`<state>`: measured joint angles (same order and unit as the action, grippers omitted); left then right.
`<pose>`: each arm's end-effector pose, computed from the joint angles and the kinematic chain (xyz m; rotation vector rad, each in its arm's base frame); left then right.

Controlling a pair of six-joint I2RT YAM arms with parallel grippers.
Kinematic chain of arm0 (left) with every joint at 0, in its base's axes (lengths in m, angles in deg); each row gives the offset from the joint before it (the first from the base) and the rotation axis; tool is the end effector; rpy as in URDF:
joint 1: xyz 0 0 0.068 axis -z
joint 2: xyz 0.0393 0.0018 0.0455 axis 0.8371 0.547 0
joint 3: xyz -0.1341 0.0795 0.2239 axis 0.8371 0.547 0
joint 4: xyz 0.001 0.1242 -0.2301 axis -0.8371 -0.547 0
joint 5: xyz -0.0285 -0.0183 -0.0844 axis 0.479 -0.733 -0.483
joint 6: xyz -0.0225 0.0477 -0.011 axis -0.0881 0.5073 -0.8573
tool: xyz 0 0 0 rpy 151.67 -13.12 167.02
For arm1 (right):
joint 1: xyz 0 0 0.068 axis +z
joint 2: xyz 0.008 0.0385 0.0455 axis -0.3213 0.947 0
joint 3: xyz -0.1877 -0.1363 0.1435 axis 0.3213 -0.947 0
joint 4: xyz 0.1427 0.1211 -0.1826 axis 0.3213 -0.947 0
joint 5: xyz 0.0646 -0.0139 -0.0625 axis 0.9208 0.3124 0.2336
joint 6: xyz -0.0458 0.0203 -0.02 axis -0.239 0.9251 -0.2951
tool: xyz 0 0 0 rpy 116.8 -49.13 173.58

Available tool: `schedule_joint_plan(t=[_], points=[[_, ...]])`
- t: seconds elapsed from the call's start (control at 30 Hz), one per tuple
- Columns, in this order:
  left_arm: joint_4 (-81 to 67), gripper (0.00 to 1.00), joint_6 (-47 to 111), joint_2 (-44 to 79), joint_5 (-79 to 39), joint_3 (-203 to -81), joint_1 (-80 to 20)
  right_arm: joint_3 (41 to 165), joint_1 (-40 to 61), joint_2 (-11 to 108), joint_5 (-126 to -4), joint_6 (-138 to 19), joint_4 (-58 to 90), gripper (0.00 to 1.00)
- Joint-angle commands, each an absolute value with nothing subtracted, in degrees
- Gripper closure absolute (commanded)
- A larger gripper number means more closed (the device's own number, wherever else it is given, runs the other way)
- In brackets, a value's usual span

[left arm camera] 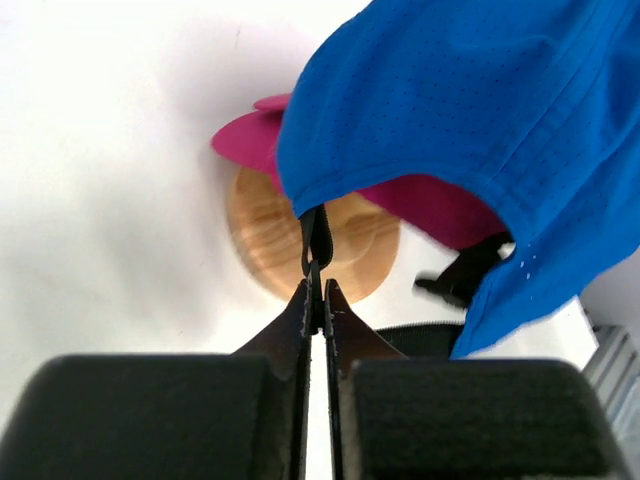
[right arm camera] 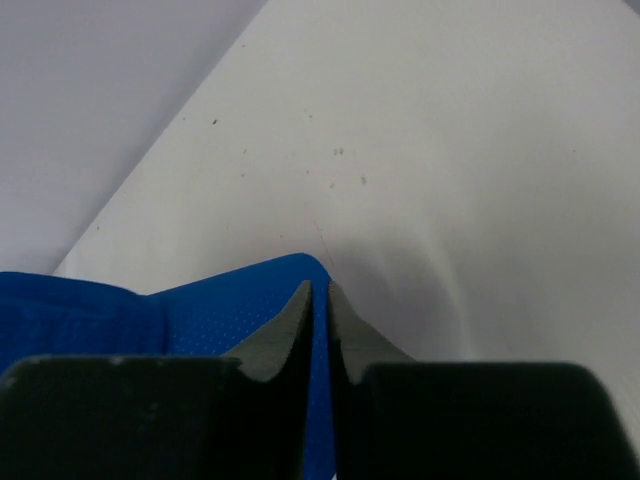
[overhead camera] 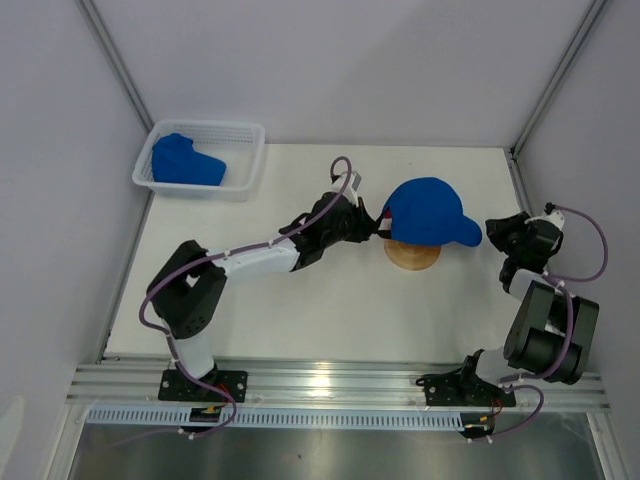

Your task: Stack the hats

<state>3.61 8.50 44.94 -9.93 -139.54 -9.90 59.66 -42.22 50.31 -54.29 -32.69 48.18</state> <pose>0.2872 -0.3056 0.2476 0.1890 2.0361 -0.9031 0.2725 -0.1063 0.1887 0.7193 1.7660 0.4211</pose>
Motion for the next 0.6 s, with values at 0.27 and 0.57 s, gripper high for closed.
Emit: schedule_joint_plan(t=[0.27, 0.57], points=[[1.74, 0.34, 15.09, 27.71, -5.87, -135.17, -11.22, 70.25, -37.64, 32.12, -54.93, -42.11, 33.79, 0.15], [-8.26, 0.0, 15.27, 21.36, -8.52, -138.58, -34.58, 72.54, -34.47, 22.35, -47.82, -43.18, 30.69, 0.01]])
